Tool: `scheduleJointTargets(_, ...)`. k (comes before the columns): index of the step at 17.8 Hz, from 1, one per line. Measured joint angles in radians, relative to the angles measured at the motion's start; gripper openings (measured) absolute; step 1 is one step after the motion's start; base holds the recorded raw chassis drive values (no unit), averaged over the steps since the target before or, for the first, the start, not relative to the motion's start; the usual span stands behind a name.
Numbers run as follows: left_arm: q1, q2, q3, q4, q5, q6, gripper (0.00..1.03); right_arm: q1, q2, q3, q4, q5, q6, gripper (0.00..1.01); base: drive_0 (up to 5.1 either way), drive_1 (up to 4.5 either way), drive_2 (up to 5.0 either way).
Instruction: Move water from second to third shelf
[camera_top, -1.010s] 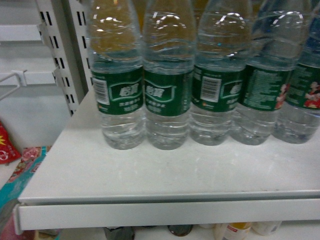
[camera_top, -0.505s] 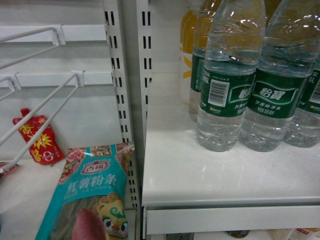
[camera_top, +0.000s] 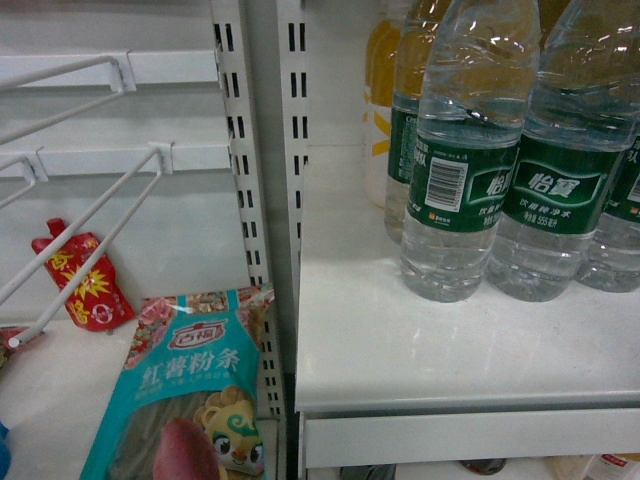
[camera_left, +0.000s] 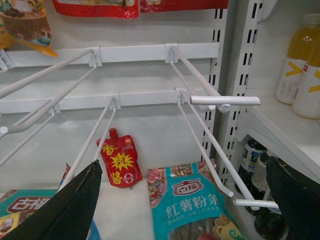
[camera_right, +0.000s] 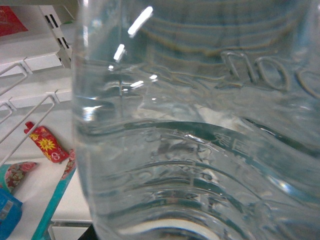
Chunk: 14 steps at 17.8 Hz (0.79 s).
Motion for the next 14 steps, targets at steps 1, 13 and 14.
scheduleJointTargets(1,0.000,0.000,0.000,0.000,0.000,0.000,0.98,0.000,0.000,0.000,0.000,0.000,0.000,0.43,0.0,0.00,0.0)
scheduleJointTargets(13,0.000,0.000,0.000,0.000,0.000,0.000,0.98,-0.114,0.128,-0.033,0.143,0.089,-0.114,0.43,0.0,0.00,0.0)
scheduleJointTargets(14,0.000,0.000,0.000,0.000,0.000,0.000,0.98,-0.114,0.156,-0.037,0.173,0.065,-0.114,0.43,0.0,0.00,0.0)
